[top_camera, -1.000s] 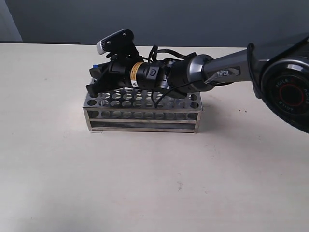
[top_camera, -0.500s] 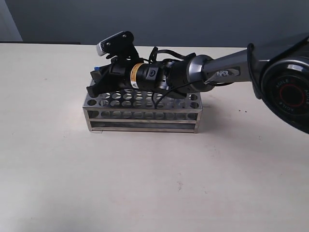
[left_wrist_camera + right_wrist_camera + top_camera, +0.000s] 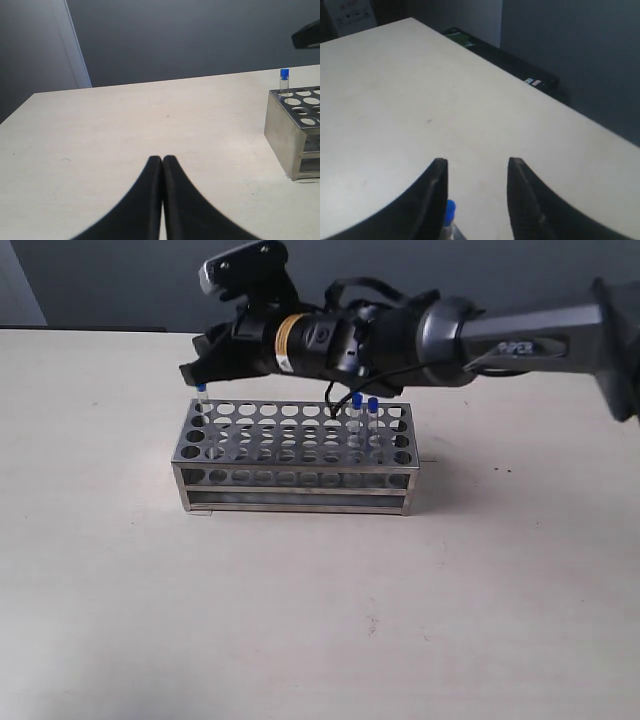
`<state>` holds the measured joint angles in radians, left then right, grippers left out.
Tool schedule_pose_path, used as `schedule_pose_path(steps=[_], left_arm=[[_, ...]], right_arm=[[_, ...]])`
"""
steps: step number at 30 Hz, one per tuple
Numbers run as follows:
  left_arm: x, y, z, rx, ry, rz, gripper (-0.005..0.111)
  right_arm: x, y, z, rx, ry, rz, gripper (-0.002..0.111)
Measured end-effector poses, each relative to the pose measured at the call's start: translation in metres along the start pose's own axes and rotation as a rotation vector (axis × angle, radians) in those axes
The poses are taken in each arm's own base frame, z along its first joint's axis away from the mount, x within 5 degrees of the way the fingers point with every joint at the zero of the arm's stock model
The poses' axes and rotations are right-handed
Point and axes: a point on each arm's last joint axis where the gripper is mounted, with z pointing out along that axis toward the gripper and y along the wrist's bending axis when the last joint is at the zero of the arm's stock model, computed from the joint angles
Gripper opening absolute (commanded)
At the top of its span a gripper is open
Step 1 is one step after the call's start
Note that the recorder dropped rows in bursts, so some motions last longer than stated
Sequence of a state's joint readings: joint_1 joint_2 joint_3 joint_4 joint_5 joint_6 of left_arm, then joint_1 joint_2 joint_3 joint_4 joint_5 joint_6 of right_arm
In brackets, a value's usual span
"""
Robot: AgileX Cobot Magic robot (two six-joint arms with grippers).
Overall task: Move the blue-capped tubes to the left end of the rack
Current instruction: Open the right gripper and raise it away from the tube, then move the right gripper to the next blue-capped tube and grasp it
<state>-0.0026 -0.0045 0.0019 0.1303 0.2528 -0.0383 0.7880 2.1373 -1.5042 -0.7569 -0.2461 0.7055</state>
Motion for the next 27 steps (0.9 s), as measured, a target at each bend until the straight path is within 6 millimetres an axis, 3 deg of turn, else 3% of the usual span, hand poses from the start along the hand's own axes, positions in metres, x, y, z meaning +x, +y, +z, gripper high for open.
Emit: schedule_pose_path(steps=[6,10,14,19,22,27], left_arm=[[0.0,0.0,0.0,0.0,0.0,0.0,0.0],[0.0,0.0,0.0,0.0,0.0,0.0,0.0],[0.0,0.0,0.0,0.0,0.0,0.0,0.0],[0.0,0.0,0.0,0.0,0.0,0.0,0.0],[0.0,0.0,0.0,0.0,0.0,0.0,0.0],[0.0,0.0,0.0,0.0,0.0,0.0,0.0]], right_arm=[[-0.047,-0.002,-0.044,0.065,-0.045,-0.067,0.039],[-0.055,-0.013,-0.084,0.098,-0.064,-0.064,0.039],[-0.035,-0.032,-0.12,0.118,-0.058,-0.015,0.039],[0.011,-0.045,-0.164,0.116,-0.064,0.047,0.039],[0.034,-0.051,-0.181,0.148,-0.091,0.042,0.039],[0.067,-0.061,-0.192,0.23,-0.049,0.042,0.039]])
